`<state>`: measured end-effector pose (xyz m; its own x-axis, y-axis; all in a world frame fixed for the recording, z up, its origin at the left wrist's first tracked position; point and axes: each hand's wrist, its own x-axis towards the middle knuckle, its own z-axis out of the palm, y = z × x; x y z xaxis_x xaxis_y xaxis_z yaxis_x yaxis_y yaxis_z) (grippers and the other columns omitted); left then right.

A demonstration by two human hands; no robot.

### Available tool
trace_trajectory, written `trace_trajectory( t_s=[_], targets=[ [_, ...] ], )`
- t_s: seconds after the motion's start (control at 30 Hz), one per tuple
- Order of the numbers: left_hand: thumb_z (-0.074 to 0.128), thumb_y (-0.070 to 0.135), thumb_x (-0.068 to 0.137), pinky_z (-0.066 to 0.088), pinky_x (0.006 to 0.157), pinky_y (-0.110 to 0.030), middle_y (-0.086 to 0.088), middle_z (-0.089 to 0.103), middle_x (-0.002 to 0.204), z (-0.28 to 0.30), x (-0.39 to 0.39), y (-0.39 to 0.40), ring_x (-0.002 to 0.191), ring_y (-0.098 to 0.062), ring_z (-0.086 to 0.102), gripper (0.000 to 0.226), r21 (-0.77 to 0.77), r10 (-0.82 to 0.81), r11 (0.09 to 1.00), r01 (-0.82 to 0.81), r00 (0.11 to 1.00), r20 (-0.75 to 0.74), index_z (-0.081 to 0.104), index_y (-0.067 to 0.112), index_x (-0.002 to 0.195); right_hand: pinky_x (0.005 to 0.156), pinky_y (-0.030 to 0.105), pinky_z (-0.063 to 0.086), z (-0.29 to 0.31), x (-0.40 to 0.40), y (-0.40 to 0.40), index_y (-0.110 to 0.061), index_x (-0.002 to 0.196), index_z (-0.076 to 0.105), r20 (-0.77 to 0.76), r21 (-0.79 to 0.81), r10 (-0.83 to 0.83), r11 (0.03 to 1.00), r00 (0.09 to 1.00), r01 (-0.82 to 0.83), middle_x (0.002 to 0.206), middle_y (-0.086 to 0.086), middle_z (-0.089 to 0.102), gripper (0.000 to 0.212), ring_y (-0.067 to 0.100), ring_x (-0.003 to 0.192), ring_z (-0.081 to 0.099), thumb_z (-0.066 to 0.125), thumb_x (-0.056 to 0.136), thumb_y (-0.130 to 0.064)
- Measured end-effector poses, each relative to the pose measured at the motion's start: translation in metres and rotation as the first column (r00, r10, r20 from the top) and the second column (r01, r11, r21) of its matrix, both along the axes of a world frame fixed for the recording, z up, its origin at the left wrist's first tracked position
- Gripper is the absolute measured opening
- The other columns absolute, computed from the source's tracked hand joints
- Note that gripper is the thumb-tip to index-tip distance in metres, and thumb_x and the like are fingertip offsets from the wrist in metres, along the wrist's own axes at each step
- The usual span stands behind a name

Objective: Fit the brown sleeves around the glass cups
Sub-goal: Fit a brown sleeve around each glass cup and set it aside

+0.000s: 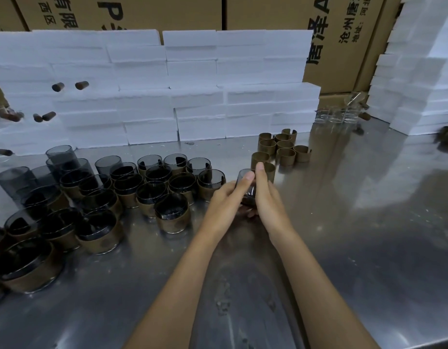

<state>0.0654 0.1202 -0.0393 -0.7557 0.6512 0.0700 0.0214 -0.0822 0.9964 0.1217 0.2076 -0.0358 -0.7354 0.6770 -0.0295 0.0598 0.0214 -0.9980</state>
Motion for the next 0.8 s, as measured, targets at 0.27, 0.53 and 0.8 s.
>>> trace_trajectory(
  t_s=[0.27,0.53,0.8],
  targets=[
    [0.061,0.032,0.102,0.058,0.076,-0.021,0.005,0.073,0.109,-0.008,-0.012,0.001,0.095,-0.009,0.072,0.029,0.043,0.122,0.992,-0.122,0.993,0.000,0.064,0.016,0.126,0.106,0.048,0.049,-0.008,-0.004,0.005,-0.009,0.126,0.068,-0.080,0.084,-0.135,0.986,0.988,0.141,0.120,0.013,0.072,0.054,0.027,0.117,0.065,0.028,0.111,-0.043],
    [0.047,0.021,0.109,0.060,0.082,-0.030,-0.008,0.069,0.116,-0.013,-0.019,0.005,0.106,-0.016,0.068,0.020,0.046,0.200,0.978,-0.201,0.979,0.032,0.061,0.016,0.122,0.103,0.044,0.050,-0.014,-0.006,0.008,-0.007,0.130,0.065,-0.090,0.186,-0.119,0.973,0.989,0.134,0.120,0.010,0.069,0.035,0.025,0.109,0.063,0.038,0.111,-0.020],
    [0.055,0.072,0.088,0.054,0.099,-0.037,-0.005,0.078,0.113,-0.006,-0.018,-0.001,0.110,-0.022,0.073,0.064,0.038,0.111,0.992,-0.116,0.987,0.115,0.076,0.020,0.118,0.080,0.022,0.056,-0.007,-0.004,0.000,-0.017,0.130,0.063,-0.130,-0.104,0.018,0.994,0.991,-0.031,0.112,-0.001,0.074,0.051,0.007,0.095,0.070,0.065,0.094,-0.053]
  ],
)
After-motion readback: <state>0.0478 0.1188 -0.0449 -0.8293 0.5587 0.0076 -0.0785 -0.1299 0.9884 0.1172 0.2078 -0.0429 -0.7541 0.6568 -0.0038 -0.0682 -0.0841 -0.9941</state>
